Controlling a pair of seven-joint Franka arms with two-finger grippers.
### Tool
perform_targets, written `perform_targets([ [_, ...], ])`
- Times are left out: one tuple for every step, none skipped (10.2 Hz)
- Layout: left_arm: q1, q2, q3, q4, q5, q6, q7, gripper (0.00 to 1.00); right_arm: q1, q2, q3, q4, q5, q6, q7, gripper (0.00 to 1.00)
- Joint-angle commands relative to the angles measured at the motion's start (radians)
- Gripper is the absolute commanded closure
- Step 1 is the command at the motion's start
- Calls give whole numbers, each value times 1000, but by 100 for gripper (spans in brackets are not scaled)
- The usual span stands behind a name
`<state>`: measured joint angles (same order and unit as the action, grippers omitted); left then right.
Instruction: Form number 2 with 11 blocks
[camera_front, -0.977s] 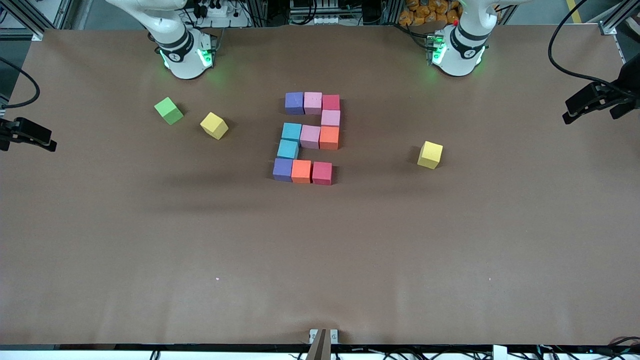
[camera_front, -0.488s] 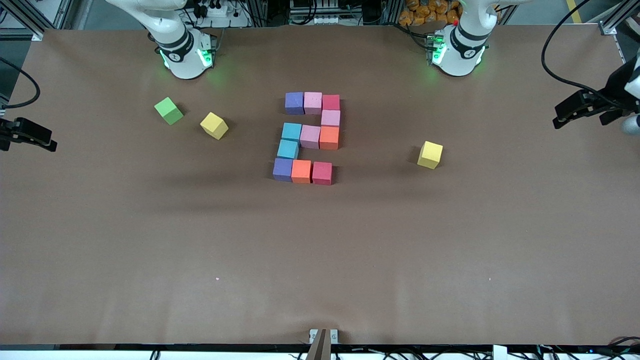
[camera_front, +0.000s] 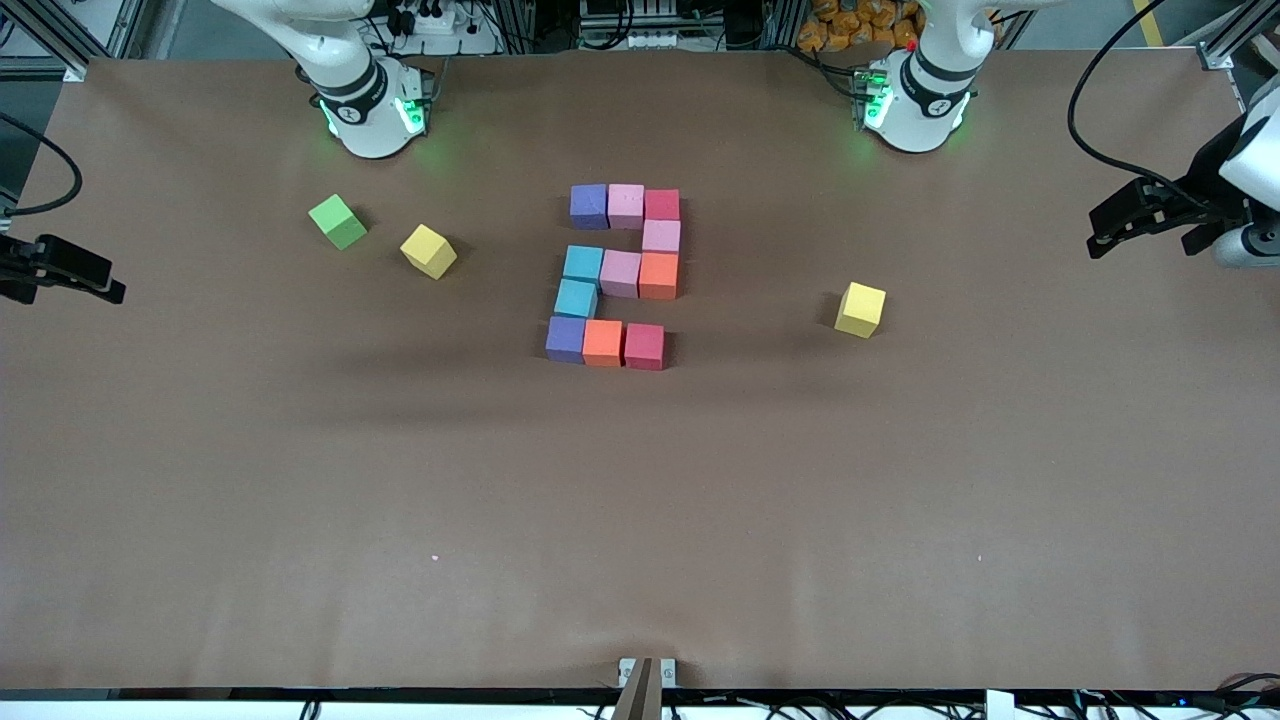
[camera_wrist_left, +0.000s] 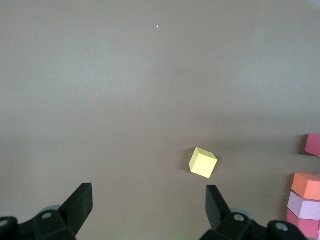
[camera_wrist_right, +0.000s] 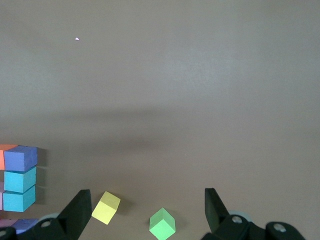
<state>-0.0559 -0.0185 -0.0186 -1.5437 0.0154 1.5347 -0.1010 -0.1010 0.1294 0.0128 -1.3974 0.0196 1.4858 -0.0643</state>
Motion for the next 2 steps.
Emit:
perform_targets([
  [2,5,0,13,-17,2,24,0,-17,-2,7,5,14,-10,11,0],
  [2,5,0,13,-17,2,24,0,-17,-2,7,5,14,-9,8,0],
])
